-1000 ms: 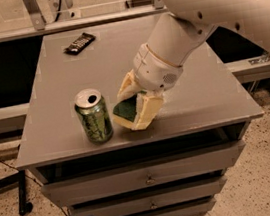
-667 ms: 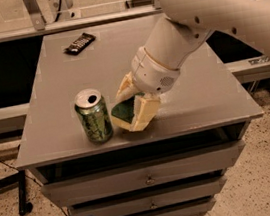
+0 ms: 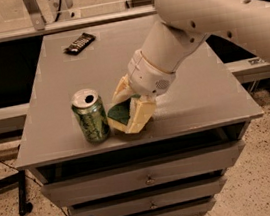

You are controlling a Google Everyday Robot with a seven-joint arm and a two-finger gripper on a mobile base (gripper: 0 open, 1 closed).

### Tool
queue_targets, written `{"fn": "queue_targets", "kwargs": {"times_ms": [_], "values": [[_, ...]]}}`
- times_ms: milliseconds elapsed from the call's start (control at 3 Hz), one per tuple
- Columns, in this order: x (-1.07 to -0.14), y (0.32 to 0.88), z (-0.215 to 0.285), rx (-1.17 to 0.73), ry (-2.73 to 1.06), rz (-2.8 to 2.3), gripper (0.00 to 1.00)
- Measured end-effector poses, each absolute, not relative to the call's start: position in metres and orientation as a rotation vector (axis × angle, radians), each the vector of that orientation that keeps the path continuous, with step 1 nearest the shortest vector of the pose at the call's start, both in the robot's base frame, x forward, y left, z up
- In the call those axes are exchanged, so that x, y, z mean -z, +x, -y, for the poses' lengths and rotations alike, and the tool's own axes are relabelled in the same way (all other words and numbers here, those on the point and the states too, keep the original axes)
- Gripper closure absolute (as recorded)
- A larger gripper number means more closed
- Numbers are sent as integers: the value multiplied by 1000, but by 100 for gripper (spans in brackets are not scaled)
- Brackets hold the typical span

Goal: Move sponge near green can

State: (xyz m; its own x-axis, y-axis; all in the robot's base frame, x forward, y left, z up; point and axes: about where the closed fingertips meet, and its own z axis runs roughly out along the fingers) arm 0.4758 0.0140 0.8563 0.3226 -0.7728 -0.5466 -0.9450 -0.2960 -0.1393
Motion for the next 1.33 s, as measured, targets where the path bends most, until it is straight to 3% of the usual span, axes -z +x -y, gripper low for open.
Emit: {"fn": "queue_targets", "kwargs": {"times_ms": [333,667,1333], "values": [[-856,476,-17,-539,-2151,-1513,12],[-857,476,-19,-545,-2146,-1510,0],[-860,481,-10,-574,-2104,-1537,0]]}}
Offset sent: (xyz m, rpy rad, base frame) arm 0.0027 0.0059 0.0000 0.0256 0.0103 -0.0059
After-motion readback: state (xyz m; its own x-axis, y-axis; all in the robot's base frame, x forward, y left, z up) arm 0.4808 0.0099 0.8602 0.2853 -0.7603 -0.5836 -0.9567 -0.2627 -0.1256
